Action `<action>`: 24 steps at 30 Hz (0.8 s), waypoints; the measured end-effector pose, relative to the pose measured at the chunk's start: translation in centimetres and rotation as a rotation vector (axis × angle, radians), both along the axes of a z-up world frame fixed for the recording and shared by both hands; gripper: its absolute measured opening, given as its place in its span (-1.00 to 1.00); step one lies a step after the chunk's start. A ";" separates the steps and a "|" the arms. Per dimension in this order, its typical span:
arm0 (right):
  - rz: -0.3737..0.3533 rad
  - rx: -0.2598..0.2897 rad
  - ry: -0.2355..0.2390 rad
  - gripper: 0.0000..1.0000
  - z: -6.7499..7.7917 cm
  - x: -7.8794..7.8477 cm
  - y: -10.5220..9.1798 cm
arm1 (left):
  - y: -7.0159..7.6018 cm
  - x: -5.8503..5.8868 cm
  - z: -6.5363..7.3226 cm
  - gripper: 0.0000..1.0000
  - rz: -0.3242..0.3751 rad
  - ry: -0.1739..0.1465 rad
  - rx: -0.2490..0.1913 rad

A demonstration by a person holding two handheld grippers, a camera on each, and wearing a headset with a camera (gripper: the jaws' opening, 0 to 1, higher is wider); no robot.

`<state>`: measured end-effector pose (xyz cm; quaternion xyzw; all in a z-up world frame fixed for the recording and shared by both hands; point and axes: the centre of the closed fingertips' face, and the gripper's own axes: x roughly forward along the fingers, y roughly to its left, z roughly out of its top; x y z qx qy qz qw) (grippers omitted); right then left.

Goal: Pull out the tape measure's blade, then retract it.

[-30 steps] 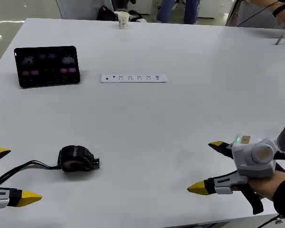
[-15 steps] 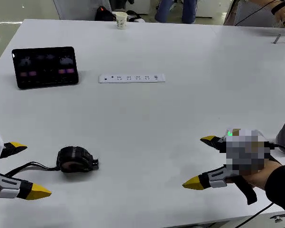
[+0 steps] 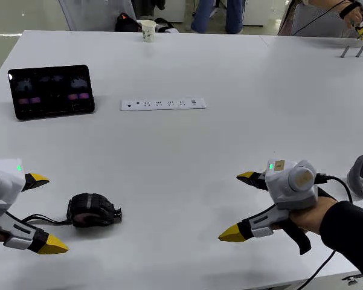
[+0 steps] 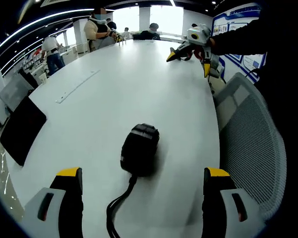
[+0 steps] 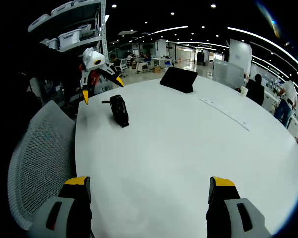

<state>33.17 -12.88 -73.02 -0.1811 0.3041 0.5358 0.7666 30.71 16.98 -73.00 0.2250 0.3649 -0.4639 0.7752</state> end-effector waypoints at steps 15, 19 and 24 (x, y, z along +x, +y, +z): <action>0.123 -0.007 0.022 0.98 -1.0 0.2 5.1 | -2.2 0.8 -1.7 0.96 -0.124 0.028 0.098; 0.152 -0.014 0.026 0.98 -1.2 0.3 6.1 | -2.7 1.1 -2.0 0.94 -0.154 0.027 0.115; 0.178 -0.016 0.026 0.98 -1.3 0.6 7.4 | -3.5 1.8 -2.1 0.83 -0.178 0.040 0.116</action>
